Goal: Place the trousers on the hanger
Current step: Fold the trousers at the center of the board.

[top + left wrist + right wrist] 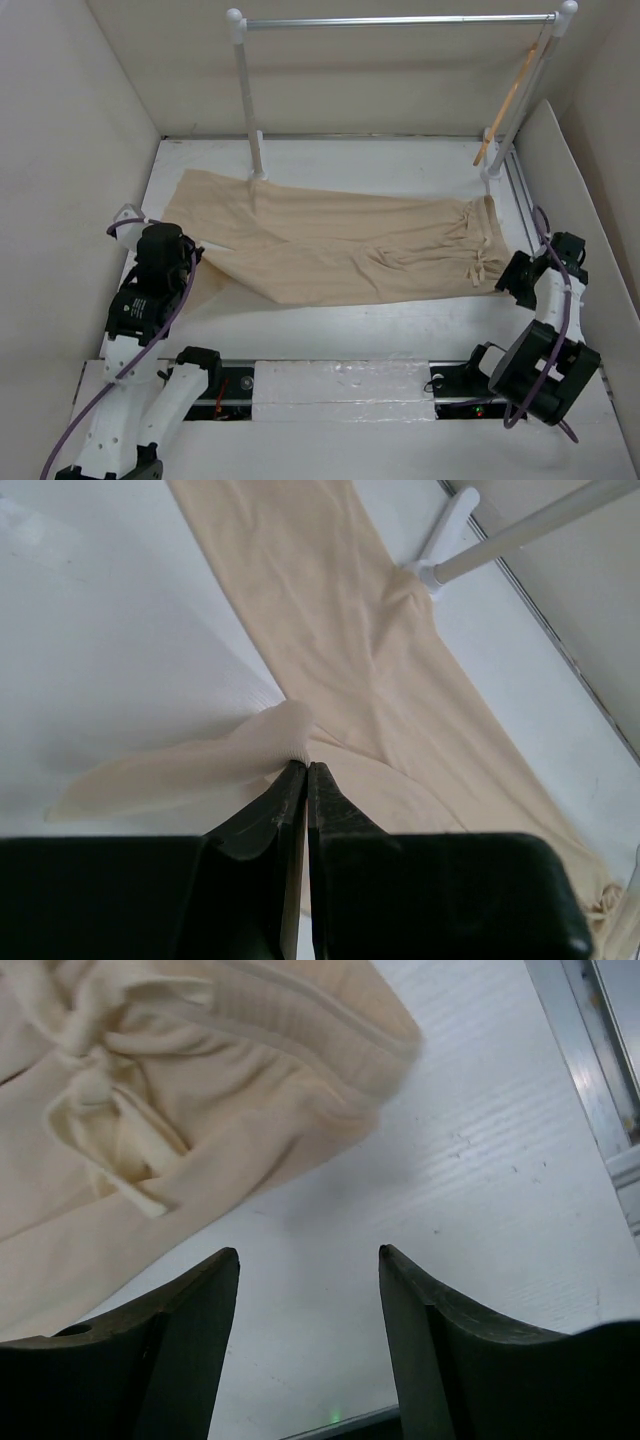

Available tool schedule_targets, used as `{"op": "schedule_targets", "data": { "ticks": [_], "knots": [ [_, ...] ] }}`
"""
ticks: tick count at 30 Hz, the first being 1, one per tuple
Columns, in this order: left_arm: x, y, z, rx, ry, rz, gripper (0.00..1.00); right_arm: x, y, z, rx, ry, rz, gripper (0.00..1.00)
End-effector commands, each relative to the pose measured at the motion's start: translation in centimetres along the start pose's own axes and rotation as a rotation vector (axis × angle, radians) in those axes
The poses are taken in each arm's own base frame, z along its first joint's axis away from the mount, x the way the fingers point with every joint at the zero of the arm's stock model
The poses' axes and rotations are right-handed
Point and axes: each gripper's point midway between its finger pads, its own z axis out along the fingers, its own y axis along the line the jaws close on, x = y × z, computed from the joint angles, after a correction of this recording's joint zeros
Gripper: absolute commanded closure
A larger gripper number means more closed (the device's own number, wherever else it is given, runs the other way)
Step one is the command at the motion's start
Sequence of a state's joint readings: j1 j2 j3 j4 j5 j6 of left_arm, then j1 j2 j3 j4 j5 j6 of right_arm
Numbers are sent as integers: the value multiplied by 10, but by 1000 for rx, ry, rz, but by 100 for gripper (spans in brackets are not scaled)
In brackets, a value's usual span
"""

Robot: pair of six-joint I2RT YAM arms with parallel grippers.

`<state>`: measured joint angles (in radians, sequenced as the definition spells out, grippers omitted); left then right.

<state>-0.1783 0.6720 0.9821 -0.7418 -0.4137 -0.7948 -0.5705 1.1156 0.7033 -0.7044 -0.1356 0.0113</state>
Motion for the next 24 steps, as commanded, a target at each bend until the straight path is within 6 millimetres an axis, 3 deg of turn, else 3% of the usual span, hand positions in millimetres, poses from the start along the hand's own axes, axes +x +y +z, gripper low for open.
{"op": "schedule_targets", "data": {
  "ticks": [1,2,4,9,13,15,18,19,20,23,24],
  "knots": [
    [-11,-15,-6,66,-44,-7,100,-1,-29,5,95,-25,122,37],
    [-11,-18,-8,78,-45,6,100,0,-37,12,99,-35,166,37],
    [-13,-19,-8,75,-57,16,100,0,-34,23,63,-32,188,38],
    [-23,-17,-8,50,-106,50,100,-21,-17,44,-21,-67,162,40],
    [-23,-13,-3,25,-122,68,100,-19,-16,60,-30,-47,165,40],
    [-30,-13,-2,14,-150,72,100,-20,-10,69,-57,-27,163,44],
    [-49,-14,-5,-19,-212,81,100,-28,-5,70,-60,-29,120,75],
    [-56,-13,-6,-36,-235,99,100,-36,-6,67,-58,-42,102,93],
    [-70,-12,-11,-59,-281,95,100,-31,-8,63,-51,-10,68,100],
    [-98,-6,-18,-142,-388,144,100,-27,-14,35,-42,-26,29,100],
    [-107,-8,-18,-158,-427,155,100,-34,-12,15,-33,-95,10,100]
  ]
}}
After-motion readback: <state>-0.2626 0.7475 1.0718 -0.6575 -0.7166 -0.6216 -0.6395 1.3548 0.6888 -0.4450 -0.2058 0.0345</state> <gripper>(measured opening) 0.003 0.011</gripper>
